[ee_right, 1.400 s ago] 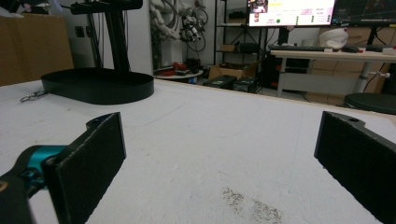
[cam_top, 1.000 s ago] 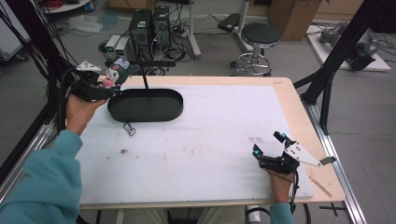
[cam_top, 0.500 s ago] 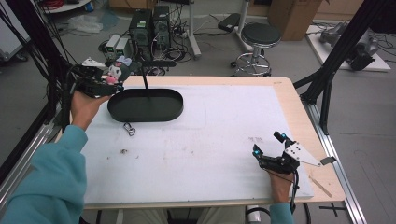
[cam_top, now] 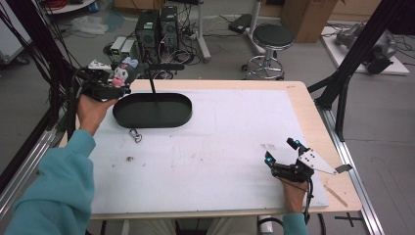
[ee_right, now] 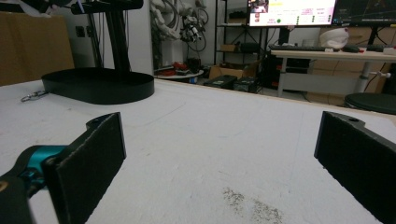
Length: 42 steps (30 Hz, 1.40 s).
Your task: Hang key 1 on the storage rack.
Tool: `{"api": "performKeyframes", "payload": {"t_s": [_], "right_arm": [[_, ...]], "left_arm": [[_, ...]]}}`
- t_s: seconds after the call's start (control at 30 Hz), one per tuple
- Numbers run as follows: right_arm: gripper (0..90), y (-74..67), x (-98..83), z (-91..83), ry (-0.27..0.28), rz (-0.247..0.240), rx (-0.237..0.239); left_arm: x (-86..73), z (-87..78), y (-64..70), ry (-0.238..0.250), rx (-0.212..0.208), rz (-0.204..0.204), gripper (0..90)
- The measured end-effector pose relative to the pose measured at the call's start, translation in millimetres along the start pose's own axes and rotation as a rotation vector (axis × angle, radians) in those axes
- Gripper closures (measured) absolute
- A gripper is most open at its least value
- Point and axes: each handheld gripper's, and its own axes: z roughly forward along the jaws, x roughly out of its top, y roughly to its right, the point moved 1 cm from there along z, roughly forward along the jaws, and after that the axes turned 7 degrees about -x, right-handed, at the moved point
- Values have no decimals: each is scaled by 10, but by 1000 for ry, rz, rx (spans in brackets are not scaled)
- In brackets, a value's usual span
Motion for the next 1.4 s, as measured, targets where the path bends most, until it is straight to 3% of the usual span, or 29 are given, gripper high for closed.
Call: {"api": "performKeyframes", "payload": {"t_s": [0.5, 0.67, 1.03, 1.4], "right_arm": [[12, 0, 0, 0, 1, 0, 1], [12, -1, 0, 0, 1, -1, 0], [12, -2, 0, 0, 1, -2, -1], [12, 1, 0, -1, -1, -2, 0]], "left_arm": [[-95, 73, 23, -49, 7, 13, 520], [-172, 72, 30, -76, 15, 37, 520], [-299, 75, 7, -101, 11, 33, 520], [-364, 197, 14, -138, 15, 34, 520]]}}
